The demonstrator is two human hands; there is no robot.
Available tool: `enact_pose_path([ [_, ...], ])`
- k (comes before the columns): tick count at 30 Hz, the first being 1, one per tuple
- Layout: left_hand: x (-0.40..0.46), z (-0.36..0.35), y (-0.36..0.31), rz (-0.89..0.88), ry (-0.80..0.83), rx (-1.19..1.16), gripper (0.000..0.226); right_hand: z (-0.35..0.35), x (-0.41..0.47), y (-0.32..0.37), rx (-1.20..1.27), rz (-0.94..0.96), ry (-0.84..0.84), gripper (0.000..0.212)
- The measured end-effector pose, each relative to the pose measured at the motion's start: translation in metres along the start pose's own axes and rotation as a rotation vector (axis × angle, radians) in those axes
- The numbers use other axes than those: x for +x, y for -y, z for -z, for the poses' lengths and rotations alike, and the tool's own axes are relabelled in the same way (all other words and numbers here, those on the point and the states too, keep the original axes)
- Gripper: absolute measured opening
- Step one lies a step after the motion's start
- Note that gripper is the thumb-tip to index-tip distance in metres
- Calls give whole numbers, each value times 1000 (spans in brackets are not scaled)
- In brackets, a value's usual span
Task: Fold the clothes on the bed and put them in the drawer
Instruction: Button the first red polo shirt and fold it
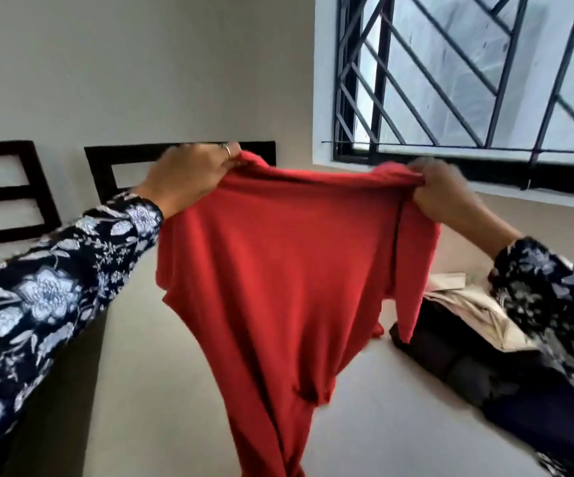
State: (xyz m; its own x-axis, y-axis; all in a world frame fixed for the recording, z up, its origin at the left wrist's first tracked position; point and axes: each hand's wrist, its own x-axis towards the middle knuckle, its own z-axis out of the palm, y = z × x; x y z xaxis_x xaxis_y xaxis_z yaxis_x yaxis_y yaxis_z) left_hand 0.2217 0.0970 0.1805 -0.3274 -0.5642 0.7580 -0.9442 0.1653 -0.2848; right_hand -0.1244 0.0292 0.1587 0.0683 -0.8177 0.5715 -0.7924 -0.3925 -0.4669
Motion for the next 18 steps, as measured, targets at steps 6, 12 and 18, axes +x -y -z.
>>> enact_pose_path([
  [6, 63, 81, 16, 62, -180, 110, 36, 82, 37, 52, -266, 97, -228, 38],
  [12, 80, 111, 17, 189, -31, -47, 48, 117, 62, 80, -225, -4, 118, 32],
  [18, 76, 120, -27, 271, 151, -497, 59, 113, 42, 106, 241, 61, 218, 16],
])
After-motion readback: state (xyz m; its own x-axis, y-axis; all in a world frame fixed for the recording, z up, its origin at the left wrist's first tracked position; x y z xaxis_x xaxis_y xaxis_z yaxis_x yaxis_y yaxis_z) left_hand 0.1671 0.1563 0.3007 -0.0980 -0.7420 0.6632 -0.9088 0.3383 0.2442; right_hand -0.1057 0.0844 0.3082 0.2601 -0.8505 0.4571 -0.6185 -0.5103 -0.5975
